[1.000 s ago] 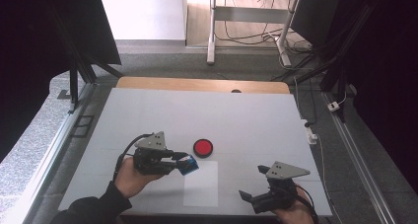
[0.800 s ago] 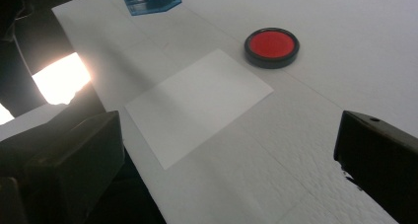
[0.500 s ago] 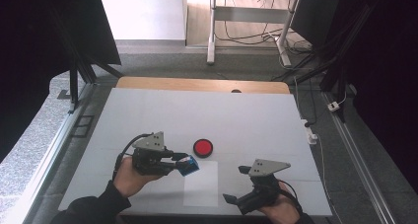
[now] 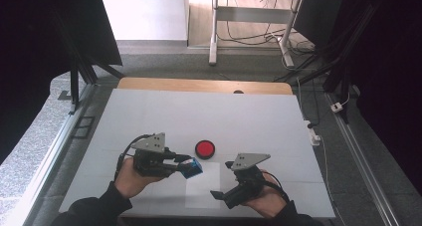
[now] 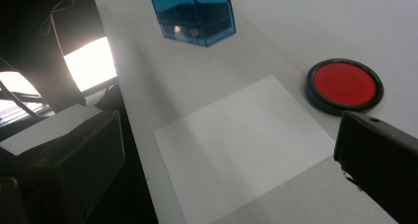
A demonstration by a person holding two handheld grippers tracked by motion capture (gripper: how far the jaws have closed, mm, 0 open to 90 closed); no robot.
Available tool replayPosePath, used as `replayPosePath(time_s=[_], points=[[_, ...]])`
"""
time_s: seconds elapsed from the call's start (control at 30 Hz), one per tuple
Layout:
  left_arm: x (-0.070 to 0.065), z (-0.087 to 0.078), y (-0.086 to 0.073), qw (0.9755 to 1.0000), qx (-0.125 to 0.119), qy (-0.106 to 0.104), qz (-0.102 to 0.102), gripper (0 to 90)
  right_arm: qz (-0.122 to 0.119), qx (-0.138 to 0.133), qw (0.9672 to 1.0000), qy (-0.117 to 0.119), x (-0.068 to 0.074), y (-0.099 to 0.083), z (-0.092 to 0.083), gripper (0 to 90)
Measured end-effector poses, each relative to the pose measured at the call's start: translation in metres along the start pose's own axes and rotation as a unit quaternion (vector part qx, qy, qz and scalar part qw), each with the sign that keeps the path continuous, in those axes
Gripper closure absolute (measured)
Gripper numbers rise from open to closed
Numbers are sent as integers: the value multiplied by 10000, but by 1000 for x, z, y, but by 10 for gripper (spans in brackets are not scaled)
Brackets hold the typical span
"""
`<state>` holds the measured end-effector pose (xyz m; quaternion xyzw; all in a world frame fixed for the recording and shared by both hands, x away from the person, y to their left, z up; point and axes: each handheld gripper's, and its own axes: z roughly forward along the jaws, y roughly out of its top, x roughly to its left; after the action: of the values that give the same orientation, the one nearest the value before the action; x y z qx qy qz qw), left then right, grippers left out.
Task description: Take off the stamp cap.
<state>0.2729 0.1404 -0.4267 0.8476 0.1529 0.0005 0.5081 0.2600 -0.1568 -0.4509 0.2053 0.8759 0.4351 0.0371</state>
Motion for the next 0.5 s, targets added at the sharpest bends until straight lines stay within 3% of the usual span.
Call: replayPosePath(time_s=[0.27,0.5], points=[[-1,3,0,9996,-26,-200,190,707,-145,149,9993,317,3,11,20,0],[-2,9,0,9987,62,-308,400,707,-307,161,9977,574,1,15,29,258]])
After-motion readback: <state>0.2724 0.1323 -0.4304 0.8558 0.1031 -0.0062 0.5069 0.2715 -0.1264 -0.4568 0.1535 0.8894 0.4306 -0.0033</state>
